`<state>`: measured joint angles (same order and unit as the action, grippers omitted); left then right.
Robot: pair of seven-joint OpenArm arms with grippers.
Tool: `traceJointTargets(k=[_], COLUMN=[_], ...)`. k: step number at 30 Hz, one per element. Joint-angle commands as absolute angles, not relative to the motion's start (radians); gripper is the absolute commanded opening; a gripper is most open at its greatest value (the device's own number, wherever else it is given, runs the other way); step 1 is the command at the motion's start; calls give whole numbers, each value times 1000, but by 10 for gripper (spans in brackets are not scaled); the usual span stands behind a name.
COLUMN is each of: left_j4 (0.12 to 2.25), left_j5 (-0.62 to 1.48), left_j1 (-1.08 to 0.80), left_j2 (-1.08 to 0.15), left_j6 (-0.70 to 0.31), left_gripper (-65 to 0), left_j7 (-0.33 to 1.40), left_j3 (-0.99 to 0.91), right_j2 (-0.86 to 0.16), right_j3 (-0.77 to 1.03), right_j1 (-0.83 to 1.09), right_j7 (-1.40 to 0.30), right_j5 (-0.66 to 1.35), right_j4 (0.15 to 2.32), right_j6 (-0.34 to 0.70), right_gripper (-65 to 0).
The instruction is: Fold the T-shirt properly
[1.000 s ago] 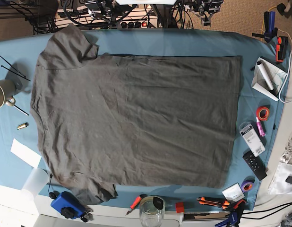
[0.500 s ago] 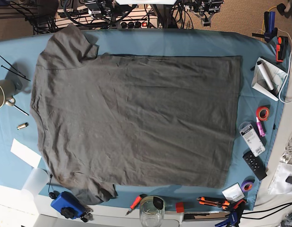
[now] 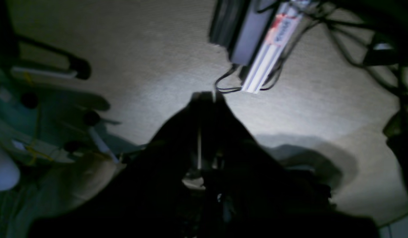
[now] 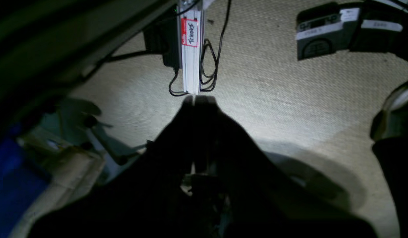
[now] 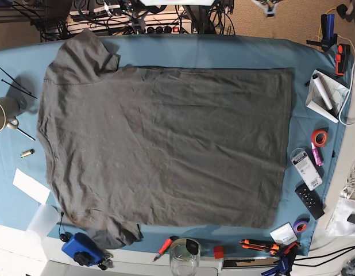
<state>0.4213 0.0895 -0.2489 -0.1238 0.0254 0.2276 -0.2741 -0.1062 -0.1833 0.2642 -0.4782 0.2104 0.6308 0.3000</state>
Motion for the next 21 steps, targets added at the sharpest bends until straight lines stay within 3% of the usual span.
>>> traceJointTargets(k=[1, 14, 21], left_j4=[446, 781, 1032], left_j5=[99, 271, 274], left_j1=[-270, -530, -699], left_j2=[-142, -236, -236], left_j6=[26, 26, 25], left_gripper=[-650, -650, -650], left_j7=[224, 232, 254], left_j3=[-273, -273, -273], right_j2=[-120, -228, -230], right_j3=[-181, -179, -43], right_j1=[283, 577, 762], right_j7=[-478, -471, -495], right_j5=[216, 216, 264], right_j4=[665, 1013, 1257], right_j6=[297, 239, 238], right_gripper=[-650, -650, -650])
